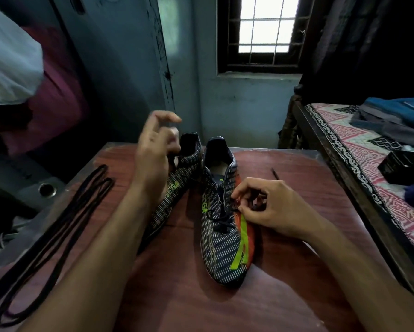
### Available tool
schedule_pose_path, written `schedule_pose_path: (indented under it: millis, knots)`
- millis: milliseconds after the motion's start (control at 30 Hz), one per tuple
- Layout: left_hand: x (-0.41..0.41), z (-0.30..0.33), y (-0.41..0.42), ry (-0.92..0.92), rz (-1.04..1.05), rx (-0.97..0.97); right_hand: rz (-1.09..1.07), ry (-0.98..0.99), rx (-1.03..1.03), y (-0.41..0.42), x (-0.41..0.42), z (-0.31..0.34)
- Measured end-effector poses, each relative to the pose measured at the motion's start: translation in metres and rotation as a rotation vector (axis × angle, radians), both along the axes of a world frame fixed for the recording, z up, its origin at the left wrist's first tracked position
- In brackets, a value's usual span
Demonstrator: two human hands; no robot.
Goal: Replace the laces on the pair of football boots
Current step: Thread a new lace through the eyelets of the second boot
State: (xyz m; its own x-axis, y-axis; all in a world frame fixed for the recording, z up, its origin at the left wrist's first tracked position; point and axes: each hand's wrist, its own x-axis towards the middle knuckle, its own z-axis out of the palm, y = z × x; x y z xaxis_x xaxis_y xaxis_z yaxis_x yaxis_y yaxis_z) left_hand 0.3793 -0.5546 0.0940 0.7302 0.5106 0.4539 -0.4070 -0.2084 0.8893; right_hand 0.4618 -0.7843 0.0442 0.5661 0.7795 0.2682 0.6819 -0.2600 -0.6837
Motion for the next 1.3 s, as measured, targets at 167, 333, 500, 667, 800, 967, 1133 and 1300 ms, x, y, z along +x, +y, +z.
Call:
schedule_pose_path:
  millis: [167,333,500,667,800,967,1133,1300]
  knots:
    - [-0.012,-0.017,0.011,0.202,-0.006,1.187,-0.009,0.001,0.003,0.001,-0.001,-0.001]
    - [-0.007,-0.015,0.018,0.089,0.06,1.29,-0.007,0.003,0.001,0.002,-0.003,-0.001]
    - [-0.008,-0.018,0.023,0.164,-0.005,1.287,-0.015,-0.004,0.009,0.002,-0.004,-0.002]
    - [0.0,-0.031,0.009,0.062,0.116,1.124,-0.017,-0.021,0.017,0.002,-0.003,-0.004]
    - [0.009,-0.051,-0.024,0.057,0.13,0.6,-0.019,-0.075,0.043,0.005,-0.006,-0.004]
    - [0.016,-0.06,-0.017,0.089,0.101,0.377,-0.009,-0.277,0.176,0.014,-0.018,-0.004]
    - [0.015,-0.058,-0.025,0.165,0.127,0.496,-0.045,-0.354,0.115,0.021,-0.021,-0.009]
    - [0.014,-0.056,-0.018,0.147,0.139,0.558,-0.088,-0.334,0.086,0.019,-0.017,-0.013]
